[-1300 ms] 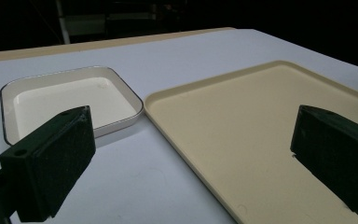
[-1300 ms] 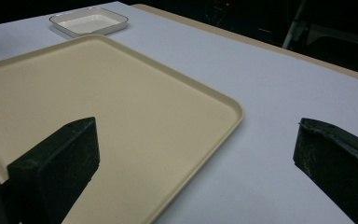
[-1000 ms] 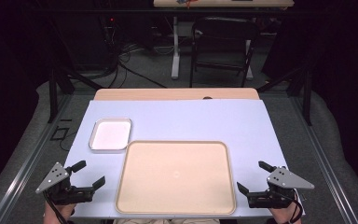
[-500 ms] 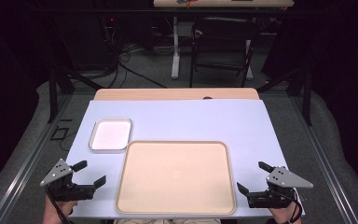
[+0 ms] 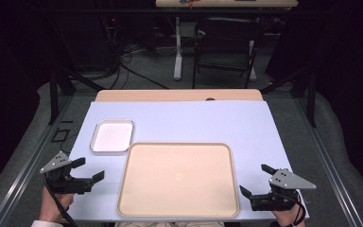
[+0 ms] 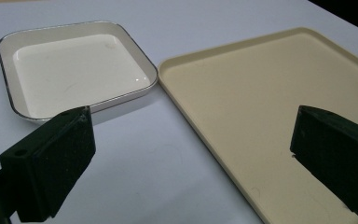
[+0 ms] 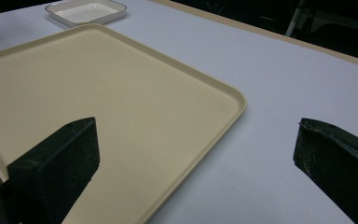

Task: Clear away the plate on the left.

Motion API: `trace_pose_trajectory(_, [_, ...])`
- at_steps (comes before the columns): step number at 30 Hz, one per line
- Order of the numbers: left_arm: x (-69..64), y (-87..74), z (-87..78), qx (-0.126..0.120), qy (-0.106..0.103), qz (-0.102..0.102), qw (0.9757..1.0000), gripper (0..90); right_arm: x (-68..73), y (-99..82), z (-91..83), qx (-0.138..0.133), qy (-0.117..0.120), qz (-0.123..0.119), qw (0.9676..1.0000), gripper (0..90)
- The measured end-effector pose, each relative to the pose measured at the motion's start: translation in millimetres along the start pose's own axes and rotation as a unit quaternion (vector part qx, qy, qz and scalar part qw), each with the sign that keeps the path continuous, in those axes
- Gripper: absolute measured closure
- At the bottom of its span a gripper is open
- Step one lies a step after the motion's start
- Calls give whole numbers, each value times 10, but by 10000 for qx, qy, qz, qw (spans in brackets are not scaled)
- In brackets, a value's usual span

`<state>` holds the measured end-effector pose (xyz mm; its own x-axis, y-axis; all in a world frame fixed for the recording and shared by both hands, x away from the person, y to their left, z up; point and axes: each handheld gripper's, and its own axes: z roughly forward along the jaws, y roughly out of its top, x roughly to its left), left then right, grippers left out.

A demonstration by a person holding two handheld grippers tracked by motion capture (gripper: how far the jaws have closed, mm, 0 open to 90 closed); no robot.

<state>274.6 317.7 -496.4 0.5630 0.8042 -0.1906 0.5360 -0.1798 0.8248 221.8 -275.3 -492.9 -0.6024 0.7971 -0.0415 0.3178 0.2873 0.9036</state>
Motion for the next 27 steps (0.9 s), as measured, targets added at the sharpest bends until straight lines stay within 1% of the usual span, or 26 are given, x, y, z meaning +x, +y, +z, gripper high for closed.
trace_pose_trajectory(2, [28,32,10,60,-22,-53,10000,0,0,0,1,3,12,-7,10000,0])
trace_pose_trajectory(3, [50,62,24,128,-29,-69,9999,0,1,1,3,11,-4,-9,10000,0])
trace_pose_trajectory(4, [50,62,24,128,-29,-69,9999,0,1,1,3,11,-4,-9,10000,0])
trace_pose_trajectory(7, [81,111,45,244,-32,-89,9997,0,0,1,5,25,-11,-21,10000,0])
trace_pose_trajectory(11, [133,187,86,373,-21,-55,9993,2,-2,-1,10,57,16,-11,10000,0])
trace_pose_trajectory(14, [184,244,124,431,-30,-100,9990,2,-3,0,14,90,28,-14,10000,0])
trace_pose_trajectory(16, [217,289,148,489,25,-99,9988,2,-5,0,20,121,36,5,9999,0])
trace_pose_trajectory(20, [281,404,199,627,67,-71,9980,0,-5,0,20,122,18,-8,9999,0])
trace_pose_trajectory(22, [318,474,238,746,105,-65,9971,1,-3,0,19,124,27,15,9999,0])
trace_pose_trajectory(24, [354,519,267,733,122,-98,9972,1,-3,0,24,150,37,0,9999,0])
trace_pose_trajectory(27, [424,595,322,843,208,-116,9962,3,-4,0,27,169,42,6,9998,0])
